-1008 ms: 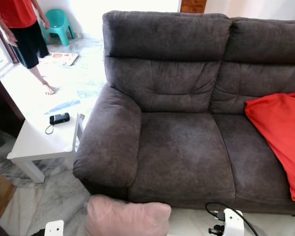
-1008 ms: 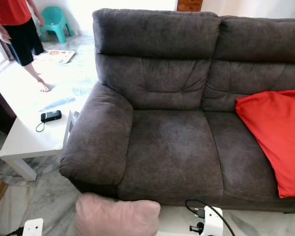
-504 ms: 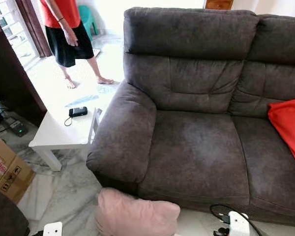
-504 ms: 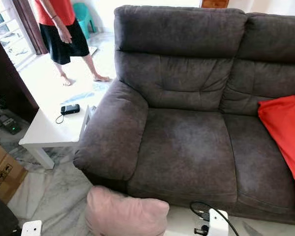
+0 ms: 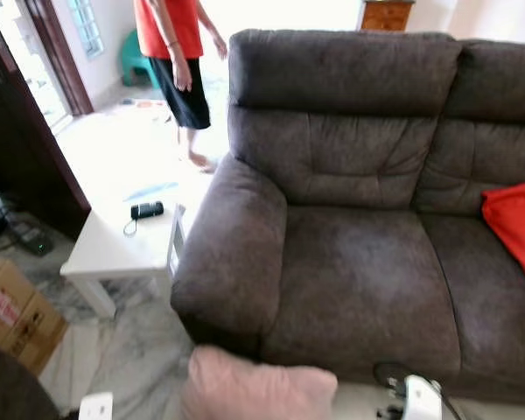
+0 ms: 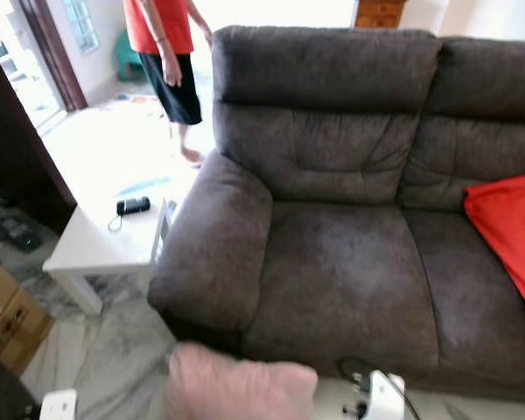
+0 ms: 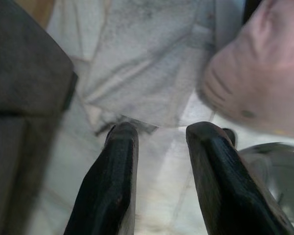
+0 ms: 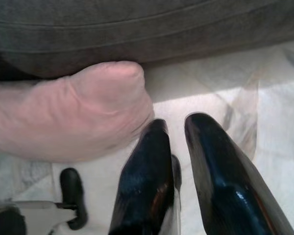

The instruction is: Move the pillow to the sofa from floor

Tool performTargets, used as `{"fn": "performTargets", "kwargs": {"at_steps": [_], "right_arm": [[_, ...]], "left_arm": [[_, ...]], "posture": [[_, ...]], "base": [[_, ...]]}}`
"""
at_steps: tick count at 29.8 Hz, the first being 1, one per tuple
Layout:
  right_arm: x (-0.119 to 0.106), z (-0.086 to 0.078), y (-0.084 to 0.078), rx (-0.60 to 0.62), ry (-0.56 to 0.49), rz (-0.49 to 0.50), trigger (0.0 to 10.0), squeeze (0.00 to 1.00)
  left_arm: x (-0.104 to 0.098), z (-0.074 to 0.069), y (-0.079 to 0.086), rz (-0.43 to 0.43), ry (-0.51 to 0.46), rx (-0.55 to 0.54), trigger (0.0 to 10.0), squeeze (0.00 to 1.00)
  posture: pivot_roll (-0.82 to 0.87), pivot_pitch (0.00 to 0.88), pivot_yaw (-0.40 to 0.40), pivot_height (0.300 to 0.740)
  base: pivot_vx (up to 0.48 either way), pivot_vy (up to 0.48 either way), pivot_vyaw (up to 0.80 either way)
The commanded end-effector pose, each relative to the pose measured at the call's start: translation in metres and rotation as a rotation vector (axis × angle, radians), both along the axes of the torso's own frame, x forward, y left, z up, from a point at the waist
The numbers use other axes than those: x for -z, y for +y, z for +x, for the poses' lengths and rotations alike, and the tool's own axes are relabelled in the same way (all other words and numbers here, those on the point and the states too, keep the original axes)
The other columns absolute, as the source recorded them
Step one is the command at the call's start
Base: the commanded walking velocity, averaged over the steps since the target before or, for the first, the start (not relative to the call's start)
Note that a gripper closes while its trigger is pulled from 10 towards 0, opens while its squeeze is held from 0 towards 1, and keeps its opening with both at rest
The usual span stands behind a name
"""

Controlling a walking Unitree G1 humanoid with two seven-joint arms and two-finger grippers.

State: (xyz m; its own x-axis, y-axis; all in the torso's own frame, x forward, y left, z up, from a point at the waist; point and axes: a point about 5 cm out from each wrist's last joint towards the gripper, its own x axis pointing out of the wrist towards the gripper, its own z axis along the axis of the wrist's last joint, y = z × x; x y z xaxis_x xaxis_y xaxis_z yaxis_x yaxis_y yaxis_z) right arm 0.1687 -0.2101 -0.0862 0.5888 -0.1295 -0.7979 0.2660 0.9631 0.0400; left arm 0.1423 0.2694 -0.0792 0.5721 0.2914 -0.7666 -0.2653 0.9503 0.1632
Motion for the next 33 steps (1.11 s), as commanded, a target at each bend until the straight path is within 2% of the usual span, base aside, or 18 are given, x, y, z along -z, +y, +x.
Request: {"fn": "performTargets", "kwargs": {"at_steps": [1,4,12,15,20,33], "right_arm": [[0.0,-0.004,-0.008,0.018,0.011,-0.021,10.0,0.0],[0.0,-0.003,-0.008,0.016,0.007,-0.021,10.0,0.0],[-0.005,-0.001,-0.025,0.027,-0.02,-0.032,10.0,0.0],[-0.006,-0.001,-0.026,0.034,-0.026,-0.03,10.0,0.0],[-0.006,0.0,-0.025,0.038,-0.03,-0.024,10.0,0.0],[-0.004,-0.001,-0.02,0.035,-0.02,-0.017,10.0,0.0]], "left_arm": [[0.0,-0.003,0.001,-0.01,-0.008,-0.009,10.0,0.0],[0.0,-0.002,0.002,-0.001,-0.012,0.001,10.0,0.0],[-0.012,0.024,0.002,0.016,-0.096,0.016,10.0,0.0],[-0.012,0.027,0.0,0.017,-0.092,0.023,10.0,0.0],[-0.012,0.027,-0.002,0.015,-0.087,0.027,10.0,0.0],[-0.008,0.015,0.002,0.007,-0.06,0.019,10.0,0.0]], "posture": [[0.14,0.033,-0.018,0.74],[0.14,0.033,-0.018,0.74],[0.14,0.031,-0.016,0.74],[0.14,0.029,-0.013,0.74],[0.14,0.03,-0.012,0.74],[0.14,0.036,-0.009,0.74]], "base": [[0.0,0.0,0.0],[0.0,0.0,0.0],[0.0,0.0,0.0],[0.0,0.0,0.0],[0.0,0.0,0.0],[0.0,0.0,0.0]]}}
